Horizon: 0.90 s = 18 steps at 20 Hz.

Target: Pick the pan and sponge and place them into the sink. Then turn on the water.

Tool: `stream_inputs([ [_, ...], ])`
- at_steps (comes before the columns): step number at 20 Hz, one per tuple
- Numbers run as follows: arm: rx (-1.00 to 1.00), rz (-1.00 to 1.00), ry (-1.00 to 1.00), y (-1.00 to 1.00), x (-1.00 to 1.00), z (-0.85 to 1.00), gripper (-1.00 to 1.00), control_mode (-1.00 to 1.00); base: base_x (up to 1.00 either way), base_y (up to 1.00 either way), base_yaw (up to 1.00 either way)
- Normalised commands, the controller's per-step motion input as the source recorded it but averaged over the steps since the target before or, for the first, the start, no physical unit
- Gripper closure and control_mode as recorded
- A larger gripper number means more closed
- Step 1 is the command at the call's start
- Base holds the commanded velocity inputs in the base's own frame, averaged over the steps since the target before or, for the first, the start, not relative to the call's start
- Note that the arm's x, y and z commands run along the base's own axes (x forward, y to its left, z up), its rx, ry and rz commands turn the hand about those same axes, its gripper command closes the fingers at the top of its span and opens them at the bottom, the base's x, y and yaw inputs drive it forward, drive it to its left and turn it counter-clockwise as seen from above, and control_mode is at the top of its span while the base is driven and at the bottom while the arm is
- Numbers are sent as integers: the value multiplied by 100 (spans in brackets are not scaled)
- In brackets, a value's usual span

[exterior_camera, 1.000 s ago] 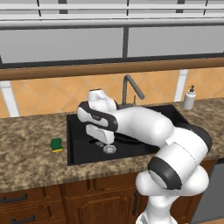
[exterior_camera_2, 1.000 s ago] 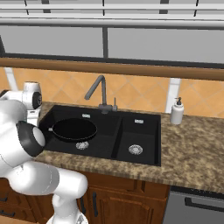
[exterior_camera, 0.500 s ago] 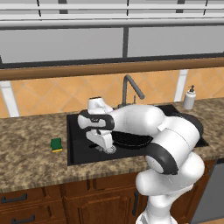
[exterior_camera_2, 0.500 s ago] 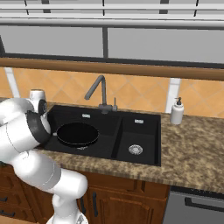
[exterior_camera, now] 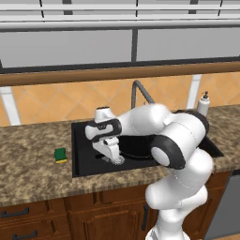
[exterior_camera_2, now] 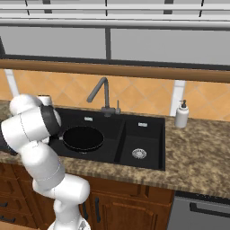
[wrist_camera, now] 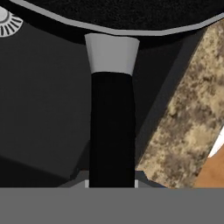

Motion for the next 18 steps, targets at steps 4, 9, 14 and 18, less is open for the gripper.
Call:
stream_inputs([
  [4,0,0,0,1,61,-14,100,-100,0,0,0],
  [9,0,0,0,4,39,-29,100,-100,0,0,0],
  [14,-2,0,0,12,14,-42,100,-100,0,0,0],
  [18,-1,0,0,10,12,-38,100,-100,0,0,0],
])
